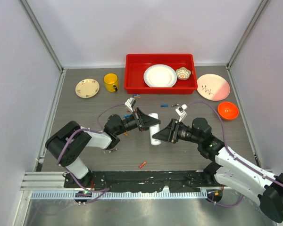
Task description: Load the batteries into the remote control
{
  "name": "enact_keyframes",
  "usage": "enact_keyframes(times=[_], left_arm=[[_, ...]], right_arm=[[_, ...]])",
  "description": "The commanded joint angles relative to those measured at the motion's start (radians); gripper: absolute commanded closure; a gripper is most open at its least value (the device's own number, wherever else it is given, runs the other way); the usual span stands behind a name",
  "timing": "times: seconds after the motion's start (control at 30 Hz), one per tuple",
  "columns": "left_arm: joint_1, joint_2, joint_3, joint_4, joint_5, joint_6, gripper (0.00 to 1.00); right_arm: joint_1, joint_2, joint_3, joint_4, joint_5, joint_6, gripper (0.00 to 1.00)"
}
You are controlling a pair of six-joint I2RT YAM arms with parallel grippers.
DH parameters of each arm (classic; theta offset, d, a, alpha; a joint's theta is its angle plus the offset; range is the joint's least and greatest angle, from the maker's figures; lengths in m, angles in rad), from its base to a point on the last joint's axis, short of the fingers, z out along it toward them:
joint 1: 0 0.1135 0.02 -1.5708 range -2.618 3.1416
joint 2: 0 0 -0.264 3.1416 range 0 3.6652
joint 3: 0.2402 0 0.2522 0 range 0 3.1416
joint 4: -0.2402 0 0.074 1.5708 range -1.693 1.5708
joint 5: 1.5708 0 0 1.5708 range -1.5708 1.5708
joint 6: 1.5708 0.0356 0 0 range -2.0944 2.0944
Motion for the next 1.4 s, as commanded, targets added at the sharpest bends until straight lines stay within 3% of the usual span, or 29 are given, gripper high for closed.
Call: enact_keyframes(times=[0.0, 0.2, 0.47, 0.77, 0.87, 0.9, 1.13, 1.17, 1.2, 1.23, 1.3, 1.37], left_arm=[[-0.007, -0.034, 0.03, 0.257, 0.01, -0.004, 1.0], [-0.007, -0.034, 0.036, 0.257, 0.01, -0.006, 1.0], [-0.007, -0.039, 0.048, 0.257, 0.016, -0.015, 1.0], [-0.005, -0.053, 0.044, 0.257, 0.028, -0.017, 1.0], [-0.005, -0.053, 0.037, 0.257, 0.031, -0.015, 1.0], [-0.007, -0.053, 0.036, 0.257, 0.031, -0.014, 1.0], [-0.01, -0.056, 0.025, 0.257, 0.03, -0.001, 1.0], [-0.01, -0.056, 0.025, 0.257, 0.025, 0.003, 1.0], [-0.01, -0.056, 0.025, 0.257, 0.024, 0.006, 1.0], [-0.01, -0.053, 0.024, 0.257, 0.019, 0.008, 1.0], [-0.008, -0.05, 0.022, 0.257, 0.018, 0.011, 1.0], [-0.007, -0.045, 0.022, 0.257, 0.016, 0.013, 1.0]], right_arm=[[-0.001, -0.033, 0.001, 0.057, -0.016, 0.0, 0.49], [-0.003, -0.029, -0.016, 0.086, -0.086, -0.012, 0.47], [-0.003, -0.01, 0.007, 0.0, -0.096, -0.08, 0.5], [-0.003, 0.024, -0.022, 0.098, -0.057, -0.005, 0.73], [-0.003, 0.039, -0.023, 0.132, -0.056, 0.015, 0.87], [-0.003, 0.042, -0.022, 0.136, -0.051, 0.033, 0.99], [-0.003, 0.067, -0.02, 0.193, -0.103, 0.057, 0.99], [-0.004, 0.067, -0.019, 0.193, -0.111, 0.057, 0.96], [-0.003, 0.065, -0.017, 0.195, -0.117, 0.055, 0.75], [-0.003, 0.06, -0.019, 0.201, -0.123, 0.057, 0.66], [-0.003, 0.036, -0.019, 0.199, -0.12, 0.058, 0.51], [-0.003, 0.028, -0.013, 0.185, -0.12, 0.052, 0.46]])
